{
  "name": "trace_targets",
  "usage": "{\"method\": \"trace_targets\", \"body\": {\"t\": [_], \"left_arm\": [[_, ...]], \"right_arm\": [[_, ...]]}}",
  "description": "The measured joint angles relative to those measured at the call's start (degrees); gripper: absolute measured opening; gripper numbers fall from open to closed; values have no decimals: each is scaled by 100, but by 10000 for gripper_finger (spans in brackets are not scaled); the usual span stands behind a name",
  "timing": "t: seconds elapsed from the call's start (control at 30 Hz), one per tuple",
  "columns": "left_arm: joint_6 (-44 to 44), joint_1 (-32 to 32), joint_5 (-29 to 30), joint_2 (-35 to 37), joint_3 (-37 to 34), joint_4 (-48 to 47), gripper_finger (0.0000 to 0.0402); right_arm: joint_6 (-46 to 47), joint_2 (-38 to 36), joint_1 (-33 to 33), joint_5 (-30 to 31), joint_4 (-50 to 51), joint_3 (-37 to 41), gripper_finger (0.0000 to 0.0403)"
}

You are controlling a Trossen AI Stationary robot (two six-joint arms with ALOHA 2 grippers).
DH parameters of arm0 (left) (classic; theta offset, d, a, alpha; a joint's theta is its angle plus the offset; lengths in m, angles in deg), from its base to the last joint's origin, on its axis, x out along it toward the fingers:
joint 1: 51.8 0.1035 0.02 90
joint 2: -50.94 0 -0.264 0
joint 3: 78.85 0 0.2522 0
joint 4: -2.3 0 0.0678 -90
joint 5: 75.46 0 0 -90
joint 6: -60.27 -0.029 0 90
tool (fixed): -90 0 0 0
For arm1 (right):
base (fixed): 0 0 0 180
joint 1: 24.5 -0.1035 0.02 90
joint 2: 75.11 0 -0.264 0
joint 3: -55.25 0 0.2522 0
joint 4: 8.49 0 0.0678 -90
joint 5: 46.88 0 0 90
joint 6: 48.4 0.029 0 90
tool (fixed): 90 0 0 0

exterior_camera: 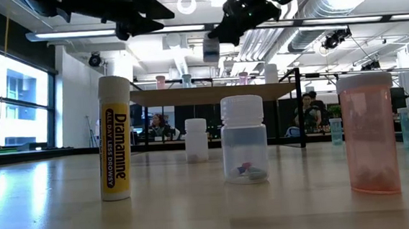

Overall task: Pick and place medicine bottles onto shelf by color
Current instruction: Put the white pill bottle on the shelf

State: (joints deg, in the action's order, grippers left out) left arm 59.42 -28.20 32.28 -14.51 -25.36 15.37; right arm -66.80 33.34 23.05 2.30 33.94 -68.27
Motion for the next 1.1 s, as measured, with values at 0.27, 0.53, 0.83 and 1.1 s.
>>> {"method": "trace_targets", "body": {"t": [0.27,0.53,0.83,1.1], "left_arm": [[-189,0,182,0,0,0,280],[-189,0,214,-2,0,-26,280],[-184,0,203,-2,0,-86,280],[-174,0,201,-2,0,-203,280]], "right_arm": [[-312,175,177,-51,282,0,151],[-314,389,264,-529,776,0,151],[-314,643,-4,-304,921,0,151],[-324,689,-316,288,1008,0,151]]}}
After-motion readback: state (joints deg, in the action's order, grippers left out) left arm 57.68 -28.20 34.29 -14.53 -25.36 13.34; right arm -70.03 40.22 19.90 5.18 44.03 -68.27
